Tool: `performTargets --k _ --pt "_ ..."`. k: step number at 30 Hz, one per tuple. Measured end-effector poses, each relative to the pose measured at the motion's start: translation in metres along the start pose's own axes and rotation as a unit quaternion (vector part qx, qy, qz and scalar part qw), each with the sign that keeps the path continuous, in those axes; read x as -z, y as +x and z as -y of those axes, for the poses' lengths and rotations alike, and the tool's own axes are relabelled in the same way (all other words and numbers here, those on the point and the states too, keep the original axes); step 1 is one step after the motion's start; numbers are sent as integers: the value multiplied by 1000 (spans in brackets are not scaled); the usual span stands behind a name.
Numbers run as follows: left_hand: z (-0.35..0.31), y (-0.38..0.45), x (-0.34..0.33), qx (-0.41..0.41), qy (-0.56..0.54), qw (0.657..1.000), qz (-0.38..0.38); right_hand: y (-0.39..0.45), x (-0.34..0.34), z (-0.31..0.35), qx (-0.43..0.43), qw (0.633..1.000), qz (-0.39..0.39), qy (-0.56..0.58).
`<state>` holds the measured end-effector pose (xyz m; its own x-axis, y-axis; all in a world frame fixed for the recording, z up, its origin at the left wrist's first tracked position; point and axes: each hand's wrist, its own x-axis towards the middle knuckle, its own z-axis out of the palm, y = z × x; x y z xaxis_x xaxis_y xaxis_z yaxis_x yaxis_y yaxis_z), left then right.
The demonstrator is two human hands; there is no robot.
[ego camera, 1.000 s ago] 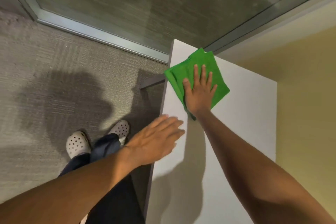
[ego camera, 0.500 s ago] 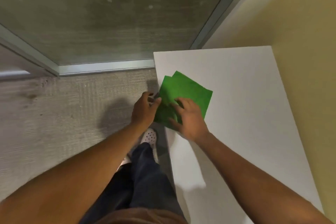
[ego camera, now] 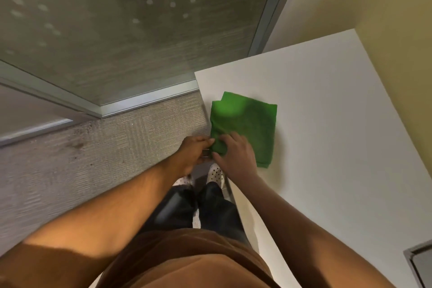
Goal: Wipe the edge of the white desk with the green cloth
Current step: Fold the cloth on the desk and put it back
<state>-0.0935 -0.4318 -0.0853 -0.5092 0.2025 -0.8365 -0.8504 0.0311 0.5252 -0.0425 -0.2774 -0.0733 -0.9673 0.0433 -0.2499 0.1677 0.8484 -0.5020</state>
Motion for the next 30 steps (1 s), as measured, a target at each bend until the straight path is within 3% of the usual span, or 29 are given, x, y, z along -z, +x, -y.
performTargets --k 3,8,11,14,19,24,27,30 --pt "-3 -1 -6 7 58 998 21 -7 10 -12 9 999 5 -32" --pt "-25 15 -11 -129 204 962 -127 -16 25 -29 11 999 37 -25" --pt "-55 26 -16 -178 260 937 -153 14 49 -36 -8 999 -33 -8" --pt "-84 43 -19 -188 301 924 -139 55 78 -42 -30 995 -89 -18" --pt "-104 60 -10 -215 404 882 -115 95 104 -56 -59 997 35 -40" --pt "-113 63 0 -209 463 861 -40 102 106 -69 -57 994 65 -67" --pt "-118 65 2 -234 506 830 -7 107 107 -76 -63 996 61 -33" --pt "-126 66 -2 -243 510 824 26 108 121 -85 -24 998 64 9"
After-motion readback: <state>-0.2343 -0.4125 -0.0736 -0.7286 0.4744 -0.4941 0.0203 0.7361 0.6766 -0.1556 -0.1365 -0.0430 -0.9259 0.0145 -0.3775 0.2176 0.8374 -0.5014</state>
